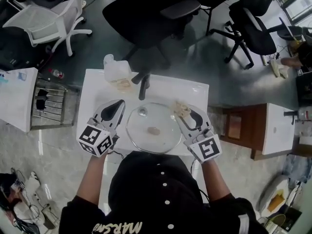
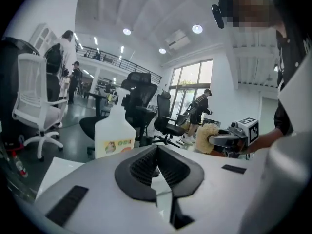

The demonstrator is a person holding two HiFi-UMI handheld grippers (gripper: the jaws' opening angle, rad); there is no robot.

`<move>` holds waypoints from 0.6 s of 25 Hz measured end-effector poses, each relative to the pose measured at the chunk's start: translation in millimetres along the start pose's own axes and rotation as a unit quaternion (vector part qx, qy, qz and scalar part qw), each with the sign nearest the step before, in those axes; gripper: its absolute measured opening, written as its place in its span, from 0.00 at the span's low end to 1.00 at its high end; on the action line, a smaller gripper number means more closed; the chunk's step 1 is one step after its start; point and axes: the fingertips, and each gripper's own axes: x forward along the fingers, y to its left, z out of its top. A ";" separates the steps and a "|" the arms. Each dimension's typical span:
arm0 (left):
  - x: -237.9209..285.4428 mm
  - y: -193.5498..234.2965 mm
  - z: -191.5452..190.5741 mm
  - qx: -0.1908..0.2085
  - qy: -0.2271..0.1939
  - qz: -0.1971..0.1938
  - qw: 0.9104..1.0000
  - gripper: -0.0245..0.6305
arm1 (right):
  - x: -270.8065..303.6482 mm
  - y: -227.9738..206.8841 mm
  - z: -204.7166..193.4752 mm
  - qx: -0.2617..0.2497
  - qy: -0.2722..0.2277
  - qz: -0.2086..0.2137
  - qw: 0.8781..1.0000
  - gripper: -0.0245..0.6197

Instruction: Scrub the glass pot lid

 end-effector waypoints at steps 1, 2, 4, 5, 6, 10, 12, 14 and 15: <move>-3.0 -1.8 11.2 0.006 -0.012 0.005 1.000 0.08 | -3.7 -5.4 11.0 0.008 -0.010 -0.015 1.000 0.27; -5.9 -3.5 21.9 0.012 -0.024 0.010 1.000 0.08 | -7.2 -11.0 21.5 0.014 -0.019 -0.030 0.999 0.27; -12.5 -5.6 40.9 0.025 -0.043 0.026 0.998 0.08 | -13.0 -20.0 41.4 0.020 -0.039 -0.053 0.998 0.27; -16.2 -5.8 49.2 0.031 -0.051 0.038 0.997 0.08 | -15.4 -23.1 49.9 0.018 -0.047 -0.061 0.997 0.27; -20.1 -6.3 56.5 0.036 -0.057 0.050 0.996 0.08 | -17.9 -25.4 56.4 0.015 -0.052 -0.067 0.996 0.27; -31.7 -15.1 80.2 0.042 -0.084 0.060 0.994 0.08 | -29.0 -34.2 72.3 -0.005 -0.060 -0.089 0.994 0.27; -37.4 -20.5 92.9 0.044 -0.099 0.060 0.992 0.08 | -33.7 -40.6 85.4 -0.006 -0.074 -0.103 0.992 0.27; -45.4 -24.2 105.9 0.053 -0.110 0.067 0.990 0.08 | -38.8 -46.4 97.2 -0.003 -0.088 -0.117 0.989 0.27; -49.8 -25.4 112.0 0.061 -0.116 0.072 0.989 0.08 | -41.2 -48.6 102.3 -0.002 -0.095 -0.123 0.988 0.27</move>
